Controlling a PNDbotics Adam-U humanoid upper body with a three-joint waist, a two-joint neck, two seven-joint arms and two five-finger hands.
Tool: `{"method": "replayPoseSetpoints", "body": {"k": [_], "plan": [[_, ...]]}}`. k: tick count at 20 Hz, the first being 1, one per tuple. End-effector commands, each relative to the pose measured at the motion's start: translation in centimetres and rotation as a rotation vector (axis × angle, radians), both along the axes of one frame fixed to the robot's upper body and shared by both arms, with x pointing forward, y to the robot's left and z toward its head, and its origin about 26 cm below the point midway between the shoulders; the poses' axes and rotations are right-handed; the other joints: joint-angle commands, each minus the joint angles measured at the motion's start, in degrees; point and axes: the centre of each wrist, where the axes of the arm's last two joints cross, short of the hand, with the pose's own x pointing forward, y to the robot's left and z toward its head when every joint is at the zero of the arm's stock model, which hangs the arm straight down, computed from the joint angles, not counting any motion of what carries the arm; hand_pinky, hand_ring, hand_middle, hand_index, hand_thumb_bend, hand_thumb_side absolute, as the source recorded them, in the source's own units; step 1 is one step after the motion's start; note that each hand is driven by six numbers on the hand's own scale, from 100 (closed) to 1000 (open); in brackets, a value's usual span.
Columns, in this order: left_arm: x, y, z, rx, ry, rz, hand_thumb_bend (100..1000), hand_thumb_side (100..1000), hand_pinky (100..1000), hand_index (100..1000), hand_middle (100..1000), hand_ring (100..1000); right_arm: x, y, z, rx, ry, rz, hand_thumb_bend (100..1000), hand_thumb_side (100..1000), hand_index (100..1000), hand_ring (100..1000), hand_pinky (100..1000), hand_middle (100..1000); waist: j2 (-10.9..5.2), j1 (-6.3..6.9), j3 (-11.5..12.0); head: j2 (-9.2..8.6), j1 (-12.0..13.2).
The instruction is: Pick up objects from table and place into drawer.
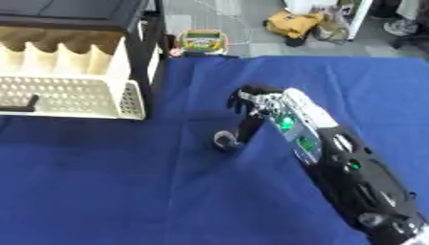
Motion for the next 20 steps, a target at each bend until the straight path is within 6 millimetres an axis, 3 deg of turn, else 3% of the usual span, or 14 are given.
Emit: {"method": "replayPoseSetpoints", "body": {"k": [1, 20], "plan": [[-0.4, 0.0, 0.6, 0.013, -0.020, -0.003, 100, 740, 100, 791, 100, 100, -0.4, 0.4, 1.2, -0.033, -0.087, 0.005, 653, 230, 827, 655, 497, 681, -0.98, 0.18, 0.02, -0.32, -0.23], [-0.2, -0.2, -0.1, 0.013, 0.014, -0.022, 100, 753, 100, 771, 100, 100, -0.4, 1.2, -0.8, -0.057, -0.079, 0.008, 638, 229, 769, 636, 474, 643, -0.59, 0.17, 0.37, -0.82, -0.62]]}}
